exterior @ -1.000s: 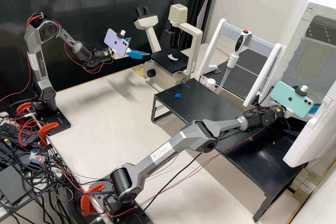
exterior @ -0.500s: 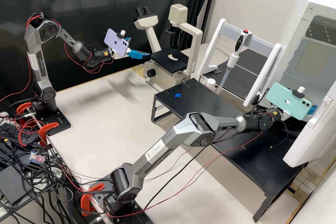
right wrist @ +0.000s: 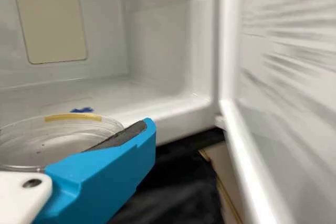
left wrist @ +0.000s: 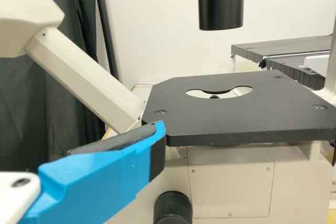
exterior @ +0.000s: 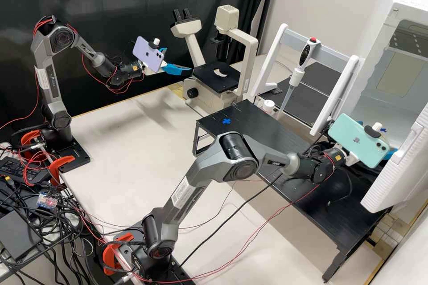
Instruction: Move the petri dish to the microscope
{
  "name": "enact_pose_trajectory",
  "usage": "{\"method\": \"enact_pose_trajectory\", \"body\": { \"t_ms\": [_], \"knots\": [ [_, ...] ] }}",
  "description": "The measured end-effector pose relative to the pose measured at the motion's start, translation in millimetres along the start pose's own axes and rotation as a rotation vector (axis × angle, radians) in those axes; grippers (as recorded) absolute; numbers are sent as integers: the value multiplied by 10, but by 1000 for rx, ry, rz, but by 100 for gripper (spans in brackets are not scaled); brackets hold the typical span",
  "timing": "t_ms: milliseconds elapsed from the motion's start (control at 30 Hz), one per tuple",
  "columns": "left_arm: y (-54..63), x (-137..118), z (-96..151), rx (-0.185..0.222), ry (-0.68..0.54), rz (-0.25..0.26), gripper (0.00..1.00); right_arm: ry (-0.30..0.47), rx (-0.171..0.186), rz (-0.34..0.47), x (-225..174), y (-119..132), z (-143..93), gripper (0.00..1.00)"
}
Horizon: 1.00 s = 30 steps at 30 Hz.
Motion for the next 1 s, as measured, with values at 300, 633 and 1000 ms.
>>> {"method": "enact_pose_trajectory", "body": {
  "t_ms": [300, 633, 1000],
  "knots": [
    [0, 0, 0, 0, 0, 0, 100, 78, 37, 65, -774, 49, -131, 0],
    [0, 0, 0, 0, 0, 0, 100, 325, 61, -37, -1582, -417, -823, 0],
    [0, 0, 0, 0, 0, 0, 100, 549, 31, -253, -1980, -1064, -1539, 0]
  ]
}}
